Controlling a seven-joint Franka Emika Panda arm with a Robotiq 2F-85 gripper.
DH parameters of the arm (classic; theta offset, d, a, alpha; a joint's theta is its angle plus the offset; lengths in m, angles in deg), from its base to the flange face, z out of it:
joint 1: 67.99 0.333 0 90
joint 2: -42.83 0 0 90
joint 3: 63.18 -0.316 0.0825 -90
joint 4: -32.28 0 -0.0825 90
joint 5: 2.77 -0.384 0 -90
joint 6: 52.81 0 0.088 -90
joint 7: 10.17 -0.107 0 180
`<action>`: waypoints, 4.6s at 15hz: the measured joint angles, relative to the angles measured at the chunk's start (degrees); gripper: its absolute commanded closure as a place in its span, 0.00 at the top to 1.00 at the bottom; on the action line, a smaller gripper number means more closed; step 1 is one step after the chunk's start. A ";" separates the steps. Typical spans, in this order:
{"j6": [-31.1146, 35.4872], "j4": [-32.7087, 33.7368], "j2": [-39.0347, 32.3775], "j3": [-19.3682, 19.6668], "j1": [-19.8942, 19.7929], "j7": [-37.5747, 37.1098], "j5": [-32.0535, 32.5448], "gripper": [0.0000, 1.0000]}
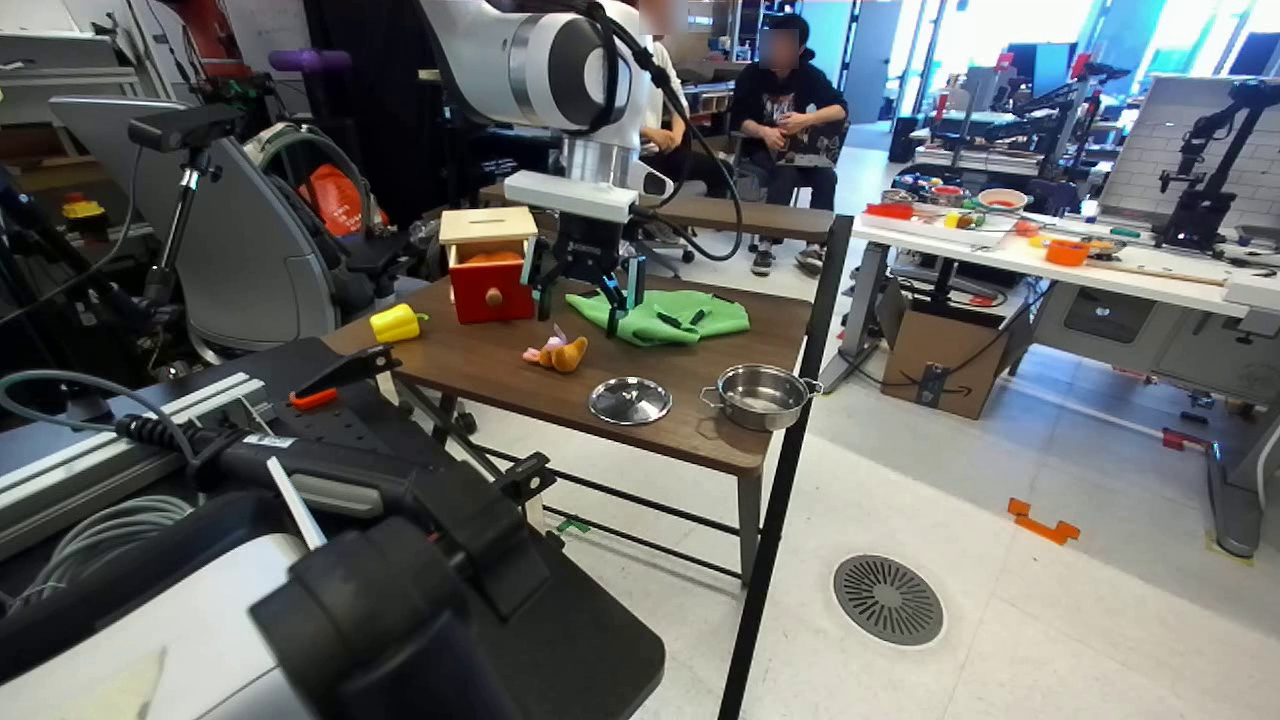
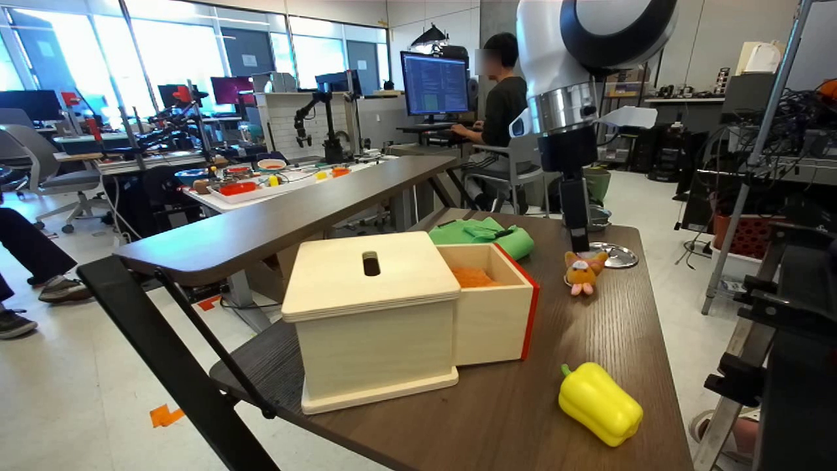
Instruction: Put the silver lid on the silver pot, remove the lid from the pot, place the bunny plush toy in the pot
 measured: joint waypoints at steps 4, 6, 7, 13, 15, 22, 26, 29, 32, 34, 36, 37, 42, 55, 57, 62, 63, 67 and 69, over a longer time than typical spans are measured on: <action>0.00 -0.09 -1.72 0.00 0.24 0.30 0.04 0.75; 0.02 0.17 -2.93 0.03 0.41 0.30 0.10 0.65; 0.02 0.38 -3.50 0.03 0.52 0.30 0.16 0.58; 0.08 1.11 -4.35 0.25 1.02 0.30 0.73 0.12; 0.10 1.91 -3.74 0.56 1.00 0.30 0.73 0.04; 0.11 2.49 2.12 3.56 -0.90 0.30 0.72 0.05; 0.56 2.61 3.84 6.43 -3.66 0.30 0.72 0.05; 1.38 2.91 3.80 8.12 -5.73 0.26 0.69 0.05; 2.40 3.35 3.18 9.48 -7.27 0.01 0.66 0.05; 2.56 4.02 2.47 10.02 -8.04 -0.37 0.61 0.05; 2.56 4.95 1.63 10.33 -8.55 -0.84 0.61 0.05; 2.56 5.37 1.25 10.51 -8.65 -1.10 0.60 0.05; 2.56 7.31 -1.31 11.27 -8.73 -3.08 0.57 0.05; 2.48 13.93 -7.86 11.98 -8.72 -6.96 0.57 0.05; 2.47 14.77 -8.43 11.98 -8.71 -7.26 0.57 0.05; 2.27 16.14 -9.59 11.98 -8.57 -7.83 0.57 0.68; 2.24 16.36 -9.80 11.98 -8.53 -7.89 0.57 0.76; 2.08 16.86 -10.24 11.98 -8.50 -7.94 0.54 1.00; 2.08 17.22 -10.21 11.95 -8.50 -7.94 0.47 1.00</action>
